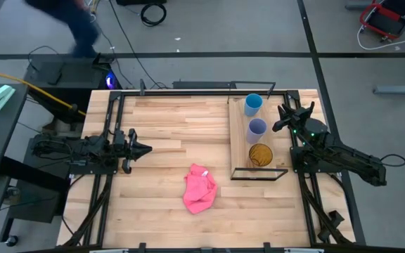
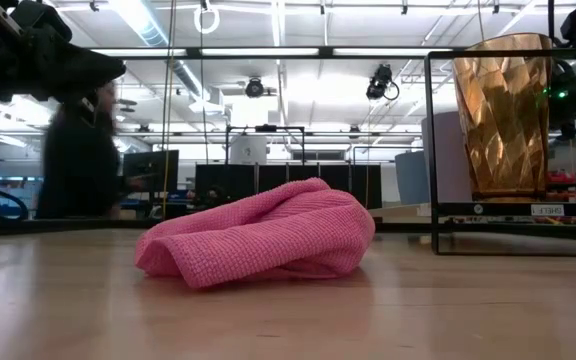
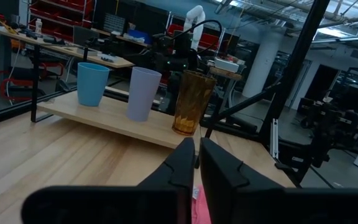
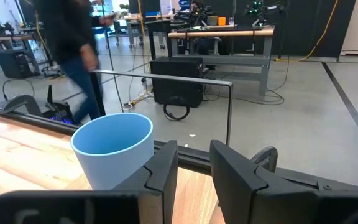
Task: Stack small to large cups/mugs on shelf
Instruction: Return to Home Position
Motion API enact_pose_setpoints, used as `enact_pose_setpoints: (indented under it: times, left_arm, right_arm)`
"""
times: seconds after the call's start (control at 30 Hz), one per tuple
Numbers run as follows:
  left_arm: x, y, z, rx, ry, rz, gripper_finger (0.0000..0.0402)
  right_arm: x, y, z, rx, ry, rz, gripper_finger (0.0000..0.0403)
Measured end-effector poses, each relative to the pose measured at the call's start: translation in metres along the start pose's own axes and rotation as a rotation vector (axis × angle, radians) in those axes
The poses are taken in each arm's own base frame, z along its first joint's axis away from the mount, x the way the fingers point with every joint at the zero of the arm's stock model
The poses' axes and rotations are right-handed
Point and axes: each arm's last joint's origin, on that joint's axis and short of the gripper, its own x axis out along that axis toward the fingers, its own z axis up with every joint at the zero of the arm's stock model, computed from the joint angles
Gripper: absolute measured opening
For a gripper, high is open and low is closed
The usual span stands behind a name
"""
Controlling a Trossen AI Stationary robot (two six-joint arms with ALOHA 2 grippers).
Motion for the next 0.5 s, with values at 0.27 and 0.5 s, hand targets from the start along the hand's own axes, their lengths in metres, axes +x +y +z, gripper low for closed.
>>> enact_pose_setpoints:
  times: [0.27, 0.5]
  left_arm:
    - [0.0, 0.0, 0.0, 0.0, 0.0, 0.001, 0.0036]
    - [0.0, 0.0, 0.0, 0.0, 0.0, 0.001, 0.004]
  right_arm:
    - [0.0, 0.0, 0.0001, 0.0, 0.0, 0.0, 0.0103]
    - [0.0, 0.0, 0.0001, 0.0, 0.0, 0.0, 0.0103]
